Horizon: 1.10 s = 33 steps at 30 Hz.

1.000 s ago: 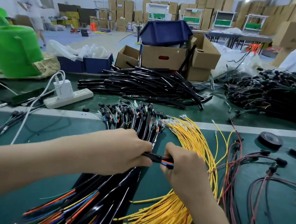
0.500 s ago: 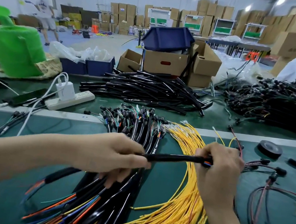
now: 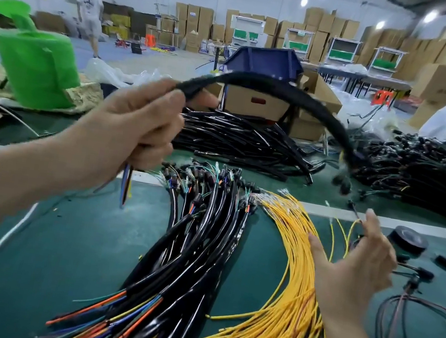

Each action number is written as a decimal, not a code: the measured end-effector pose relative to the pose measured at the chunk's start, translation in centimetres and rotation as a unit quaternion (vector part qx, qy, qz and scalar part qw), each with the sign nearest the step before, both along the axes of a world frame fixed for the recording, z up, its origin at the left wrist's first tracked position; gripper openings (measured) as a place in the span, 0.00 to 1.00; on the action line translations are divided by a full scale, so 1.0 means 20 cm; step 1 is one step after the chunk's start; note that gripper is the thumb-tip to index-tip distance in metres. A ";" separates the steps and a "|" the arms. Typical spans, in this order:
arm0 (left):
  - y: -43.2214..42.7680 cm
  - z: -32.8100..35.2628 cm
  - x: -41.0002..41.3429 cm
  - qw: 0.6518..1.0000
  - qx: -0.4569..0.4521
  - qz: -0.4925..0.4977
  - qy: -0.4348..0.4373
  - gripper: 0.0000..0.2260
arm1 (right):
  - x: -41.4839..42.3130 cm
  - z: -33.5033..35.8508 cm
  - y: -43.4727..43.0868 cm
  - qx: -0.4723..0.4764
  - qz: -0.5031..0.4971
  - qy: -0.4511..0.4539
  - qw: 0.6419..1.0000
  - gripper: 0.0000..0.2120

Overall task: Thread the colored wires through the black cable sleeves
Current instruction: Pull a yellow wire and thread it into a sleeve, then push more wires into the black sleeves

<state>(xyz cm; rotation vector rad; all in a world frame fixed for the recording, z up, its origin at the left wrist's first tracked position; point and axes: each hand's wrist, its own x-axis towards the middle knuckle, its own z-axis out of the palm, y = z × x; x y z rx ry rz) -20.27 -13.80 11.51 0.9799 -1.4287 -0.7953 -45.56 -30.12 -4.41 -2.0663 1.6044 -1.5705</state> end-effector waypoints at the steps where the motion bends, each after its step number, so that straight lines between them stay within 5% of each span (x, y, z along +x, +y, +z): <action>1: -0.02 0.04 0.02 1.000 -0.015 0.019 -0.008 0.16 | 0.00 -0.01 0.00 0.004 0.003 -0.010 1.000 0.41; 7: -0.04 -0.08 0.13 0.976 -0.008 0.142 -0.167 0.11 | 0.02 -0.04 -0.01 0.038 0.028 -0.032 0.998 0.34; 10: -0.04 -0.31 0.09 0.935 0.149 0.187 -0.263 0.18 | 0.04 -0.05 -0.01 0.034 0.030 -0.017 0.999 0.33; 12: 0.00 -0.43 0.06 0.853 0.293 0.100 -0.420 0.26 | 0.04 -0.05 -0.01 0.036 0.030 -0.013 0.999 0.32; 14: 0.04 -0.49 0.05 0.758 0.357 0.028 -0.545 0.29 | 0.04 -0.05 0.00 0.044 0.027 -0.004 0.999 0.32; 15: 0.05 -0.49 0.04 0.738 0.365 0.017 -0.567 0.29 | 0.04 -0.05 0.00 0.049 0.026 0.004 0.998 0.31; 22: 0.11 -0.55 0.18 0.783 0.334 0.059 -0.521 0.25 | 0.06 -0.03 0.04 0.087 0.024 0.052 0.995 0.28; 25: 0.18 -0.64 0.33 0.773 0.361 0.193 -0.484 0.27 | 0.06 -0.03 0.05 0.091 0.054 0.133 0.985 0.29; 29: 0.26 -0.70 0.66 0.669 0.381 0.448 -0.455 0.28 | 0.10 -0.04 0.07 0.126 0.139 0.305 0.934 0.34; 33: 0.44 -0.80 0.88 0.597 0.489 0.534 -0.347 0.27 | 0.12 -0.09 0.07 0.144 0.161 0.432 0.876 0.40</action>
